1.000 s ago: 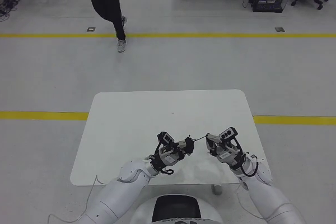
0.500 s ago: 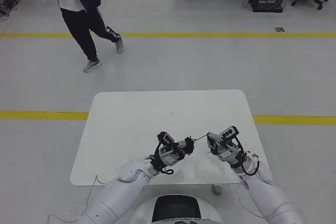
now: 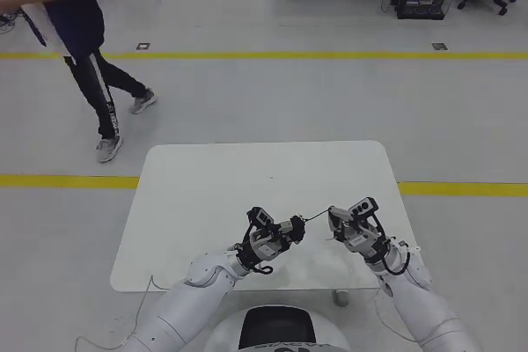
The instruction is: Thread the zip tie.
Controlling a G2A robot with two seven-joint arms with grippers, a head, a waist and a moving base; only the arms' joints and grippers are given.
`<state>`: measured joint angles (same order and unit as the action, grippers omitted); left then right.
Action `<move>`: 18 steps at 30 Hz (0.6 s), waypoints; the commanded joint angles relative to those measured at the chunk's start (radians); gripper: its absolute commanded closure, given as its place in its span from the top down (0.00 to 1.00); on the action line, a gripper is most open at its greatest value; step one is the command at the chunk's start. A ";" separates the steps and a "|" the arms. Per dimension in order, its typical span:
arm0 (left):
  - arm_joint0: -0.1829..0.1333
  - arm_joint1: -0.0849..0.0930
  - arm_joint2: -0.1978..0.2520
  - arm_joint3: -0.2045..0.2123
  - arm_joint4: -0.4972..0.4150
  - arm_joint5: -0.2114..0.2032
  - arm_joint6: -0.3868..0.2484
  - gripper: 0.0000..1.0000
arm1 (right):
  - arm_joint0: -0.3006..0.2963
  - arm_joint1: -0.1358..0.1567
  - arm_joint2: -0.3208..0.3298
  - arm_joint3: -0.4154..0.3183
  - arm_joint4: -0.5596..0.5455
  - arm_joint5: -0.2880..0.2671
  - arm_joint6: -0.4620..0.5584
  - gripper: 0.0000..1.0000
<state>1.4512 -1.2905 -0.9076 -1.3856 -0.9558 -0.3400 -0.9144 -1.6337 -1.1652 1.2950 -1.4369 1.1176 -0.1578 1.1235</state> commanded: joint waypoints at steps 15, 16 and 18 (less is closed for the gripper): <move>0.000 0.000 0.000 0.000 0.000 0.000 0.000 0.00 | -0.005 -0.004 0.015 0.007 0.001 -0.002 0.002 0.00; 0.000 0.000 0.000 0.000 0.000 0.000 0.000 0.00 | -0.006 -0.005 0.017 0.008 0.001 -0.002 0.002 0.00; 0.000 0.000 0.000 0.000 0.000 0.000 0.000 0.00 | -0.006 -0.005 0.019 0.009 0.000 -0.002 0.002 0.00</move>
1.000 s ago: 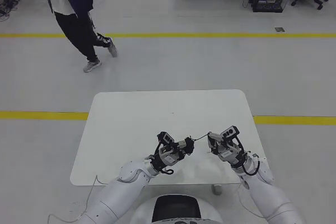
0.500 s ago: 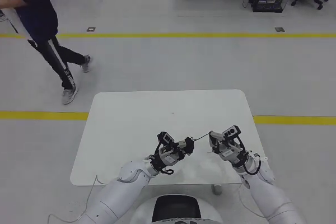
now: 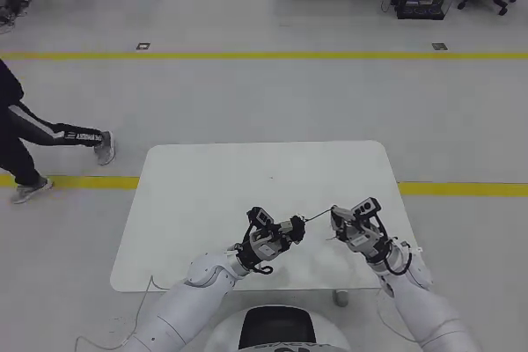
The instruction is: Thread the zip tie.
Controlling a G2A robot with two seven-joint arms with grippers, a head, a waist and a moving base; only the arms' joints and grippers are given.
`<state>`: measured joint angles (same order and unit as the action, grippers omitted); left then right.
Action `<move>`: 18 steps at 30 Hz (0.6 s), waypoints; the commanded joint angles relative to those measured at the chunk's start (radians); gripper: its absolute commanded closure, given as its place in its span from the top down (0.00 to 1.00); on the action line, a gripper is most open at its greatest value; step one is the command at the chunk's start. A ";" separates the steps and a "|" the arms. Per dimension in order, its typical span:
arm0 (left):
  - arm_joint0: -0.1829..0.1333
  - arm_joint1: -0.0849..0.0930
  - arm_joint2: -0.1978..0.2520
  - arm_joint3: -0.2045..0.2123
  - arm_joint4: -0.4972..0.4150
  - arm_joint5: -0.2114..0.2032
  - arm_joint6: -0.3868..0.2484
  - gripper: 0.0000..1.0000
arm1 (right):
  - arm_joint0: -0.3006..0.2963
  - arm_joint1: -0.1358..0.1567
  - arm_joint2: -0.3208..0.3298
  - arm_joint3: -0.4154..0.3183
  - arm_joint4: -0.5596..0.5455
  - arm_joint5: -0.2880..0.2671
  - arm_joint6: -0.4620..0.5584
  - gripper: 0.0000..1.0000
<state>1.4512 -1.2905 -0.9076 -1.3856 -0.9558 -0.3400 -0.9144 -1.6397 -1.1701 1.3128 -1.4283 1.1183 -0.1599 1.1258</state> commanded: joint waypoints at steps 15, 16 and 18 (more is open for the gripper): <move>0.000 0.000 0.000 0.000 0.000 0.000 0.000 0.00 | -0.004 -0.003 0.021 0.005 0.001 0.000 0.006 0.00; 0.000 0.000 0.000 0.000 0.000 0.000 0.000 0.00 | -0.005 -0.003 0.022 0.005 0.000 0.000 0.006 0.00; 0.000 0.000 0.000 0.000 0.000 0.000 0.000 0.00 | -0.005 -0.004 0.024 0.005 0.001 0.000 0.008 0.00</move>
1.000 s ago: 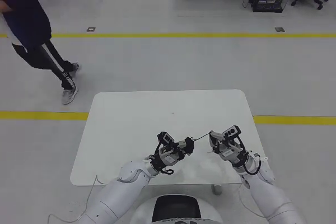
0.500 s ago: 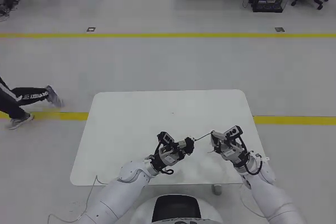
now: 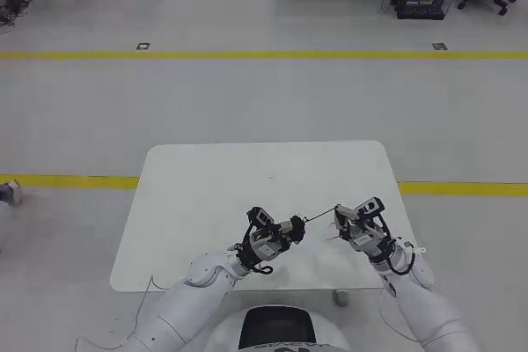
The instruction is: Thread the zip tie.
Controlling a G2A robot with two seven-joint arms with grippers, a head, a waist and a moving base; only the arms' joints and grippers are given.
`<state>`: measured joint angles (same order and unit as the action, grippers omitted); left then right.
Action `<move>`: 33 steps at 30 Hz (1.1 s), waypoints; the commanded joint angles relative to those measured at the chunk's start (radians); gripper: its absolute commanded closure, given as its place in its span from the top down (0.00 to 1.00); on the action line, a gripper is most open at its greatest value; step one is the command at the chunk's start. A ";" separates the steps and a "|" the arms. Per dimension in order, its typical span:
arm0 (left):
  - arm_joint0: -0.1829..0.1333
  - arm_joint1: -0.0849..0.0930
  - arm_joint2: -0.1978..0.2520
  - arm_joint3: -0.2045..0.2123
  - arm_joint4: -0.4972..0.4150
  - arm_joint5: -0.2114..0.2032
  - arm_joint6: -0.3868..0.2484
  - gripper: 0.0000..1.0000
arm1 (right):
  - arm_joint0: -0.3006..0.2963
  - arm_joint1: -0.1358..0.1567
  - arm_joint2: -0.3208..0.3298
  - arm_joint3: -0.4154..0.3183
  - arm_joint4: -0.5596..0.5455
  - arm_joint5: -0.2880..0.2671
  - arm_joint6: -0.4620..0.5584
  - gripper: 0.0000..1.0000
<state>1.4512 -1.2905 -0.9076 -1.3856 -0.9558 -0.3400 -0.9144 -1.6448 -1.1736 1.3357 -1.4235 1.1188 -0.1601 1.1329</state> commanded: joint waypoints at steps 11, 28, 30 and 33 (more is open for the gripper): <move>0.000 0.000 0.000 0.000 0.000 0.000 0.000 0.00 | -0.002 -0.003 0.007 0.003 -0.004 0.004 0.008 0.00; 0.000 0.000 0.000 0.000 0.000 0.000 0.000 0.00 | -0.009 0.022 -0.003 0.007 -0.467 -0.028 -0.111 0.00; 0.000 0.000 0.000 0.000 0.000 0.000 0.000 0.00 | -0.011 0.025 -0.006 -0.001 -0.518 -0.039 -0.129 0.00; 0.000 0.000 0.000 0.000 0.000 0.000 0.000 0.00 | -0.014 0.025 -0.014 -0.007 -0.542 -0.042 -0.147 0.00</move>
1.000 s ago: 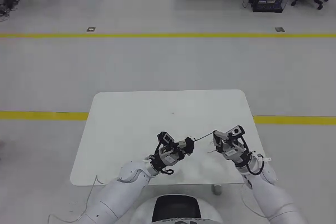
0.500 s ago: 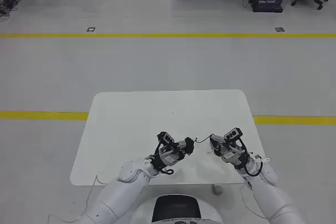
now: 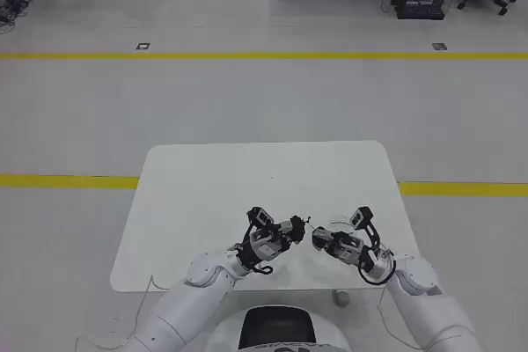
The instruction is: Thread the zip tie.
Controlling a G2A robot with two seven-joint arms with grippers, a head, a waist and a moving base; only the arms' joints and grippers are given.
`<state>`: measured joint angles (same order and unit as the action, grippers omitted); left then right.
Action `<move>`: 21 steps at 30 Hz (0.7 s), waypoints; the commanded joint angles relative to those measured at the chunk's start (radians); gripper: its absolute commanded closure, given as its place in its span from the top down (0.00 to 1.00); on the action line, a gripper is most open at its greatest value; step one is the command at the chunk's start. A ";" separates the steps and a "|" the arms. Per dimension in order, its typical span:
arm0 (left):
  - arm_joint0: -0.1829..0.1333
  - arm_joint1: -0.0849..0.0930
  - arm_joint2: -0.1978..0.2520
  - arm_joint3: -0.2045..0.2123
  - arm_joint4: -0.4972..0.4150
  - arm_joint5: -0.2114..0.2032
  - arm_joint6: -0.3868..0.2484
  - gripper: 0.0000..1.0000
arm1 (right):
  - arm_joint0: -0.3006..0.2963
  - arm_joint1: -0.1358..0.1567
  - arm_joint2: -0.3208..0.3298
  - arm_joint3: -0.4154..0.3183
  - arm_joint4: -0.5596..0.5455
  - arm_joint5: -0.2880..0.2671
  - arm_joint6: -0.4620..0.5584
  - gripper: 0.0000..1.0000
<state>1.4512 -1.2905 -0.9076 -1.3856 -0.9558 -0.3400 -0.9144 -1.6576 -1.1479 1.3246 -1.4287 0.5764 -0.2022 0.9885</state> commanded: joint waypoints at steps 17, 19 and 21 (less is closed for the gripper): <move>0.000 0.000 0.000 0.000 0.000 0.000 0.000 0.00 | -0.016 0.007 0.024 -0.007 0.174 -0.030 0.153 1.00; 0.000 0.000 0.000 0.000 0.000 0.000 0.000 0.00 | -0.017 0.008 0.023 -0.006 0.179 -0.031 0.173 1.00; 0.000 0.000 0.000 0.000 0.000 0.000 0.000 0.00 | -0.016 0.009 0.021 -0.002 0.186 -0.026 0.195 1.00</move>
<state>1.4512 -1.2905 -0.9076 -1.3856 -0.9558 -0.3400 -0.9144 -1.6742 -1.1391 1.3464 -1.4329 0.7607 -0.2308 1.1743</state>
